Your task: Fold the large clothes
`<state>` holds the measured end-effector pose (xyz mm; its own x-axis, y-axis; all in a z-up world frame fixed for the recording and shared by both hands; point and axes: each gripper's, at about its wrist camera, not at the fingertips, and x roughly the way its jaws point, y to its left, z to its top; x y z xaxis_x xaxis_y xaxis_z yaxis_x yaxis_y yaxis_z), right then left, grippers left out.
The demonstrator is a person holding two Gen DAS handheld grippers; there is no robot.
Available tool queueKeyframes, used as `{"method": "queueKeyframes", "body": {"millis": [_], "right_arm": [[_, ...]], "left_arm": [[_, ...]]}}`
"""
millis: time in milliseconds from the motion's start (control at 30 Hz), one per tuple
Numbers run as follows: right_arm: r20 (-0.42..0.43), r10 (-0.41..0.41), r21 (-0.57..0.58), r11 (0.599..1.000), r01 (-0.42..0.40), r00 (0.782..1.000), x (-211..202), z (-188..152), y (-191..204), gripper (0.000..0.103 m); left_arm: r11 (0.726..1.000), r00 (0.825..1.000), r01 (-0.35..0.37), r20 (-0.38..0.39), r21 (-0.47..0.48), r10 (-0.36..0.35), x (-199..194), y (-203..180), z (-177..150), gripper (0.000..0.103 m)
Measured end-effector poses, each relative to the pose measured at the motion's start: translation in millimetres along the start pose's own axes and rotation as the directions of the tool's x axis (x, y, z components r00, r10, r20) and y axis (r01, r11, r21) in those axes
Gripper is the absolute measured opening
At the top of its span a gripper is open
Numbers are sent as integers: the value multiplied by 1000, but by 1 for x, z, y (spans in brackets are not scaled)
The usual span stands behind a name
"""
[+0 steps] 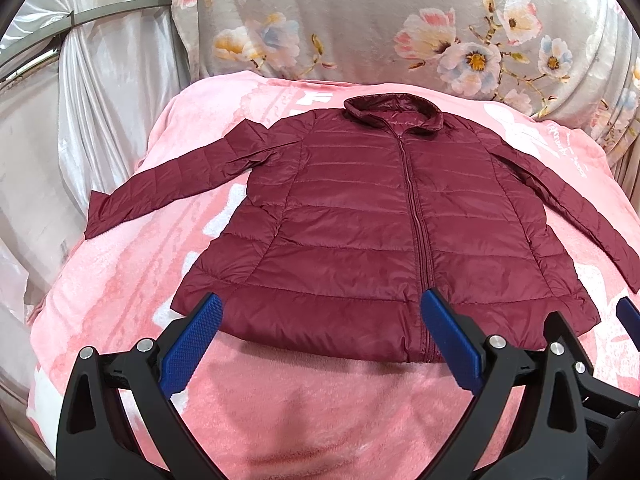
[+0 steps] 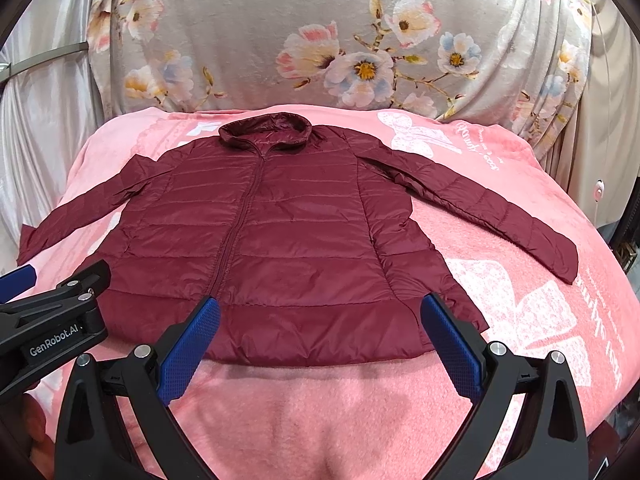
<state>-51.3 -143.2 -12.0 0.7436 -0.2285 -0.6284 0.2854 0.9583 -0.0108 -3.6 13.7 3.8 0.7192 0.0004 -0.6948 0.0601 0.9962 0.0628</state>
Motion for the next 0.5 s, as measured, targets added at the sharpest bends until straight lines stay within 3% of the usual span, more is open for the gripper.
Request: {"method": "queueKeyframes", "body": {"millis": [500], "right_arm": [[2, 14, -12, 1000, -14, 1000, -5, -1, 6, 98]], "left_arm": [[1000, 1000, -6, 5, -8, 6, -7, 3, -4, 97]]}}
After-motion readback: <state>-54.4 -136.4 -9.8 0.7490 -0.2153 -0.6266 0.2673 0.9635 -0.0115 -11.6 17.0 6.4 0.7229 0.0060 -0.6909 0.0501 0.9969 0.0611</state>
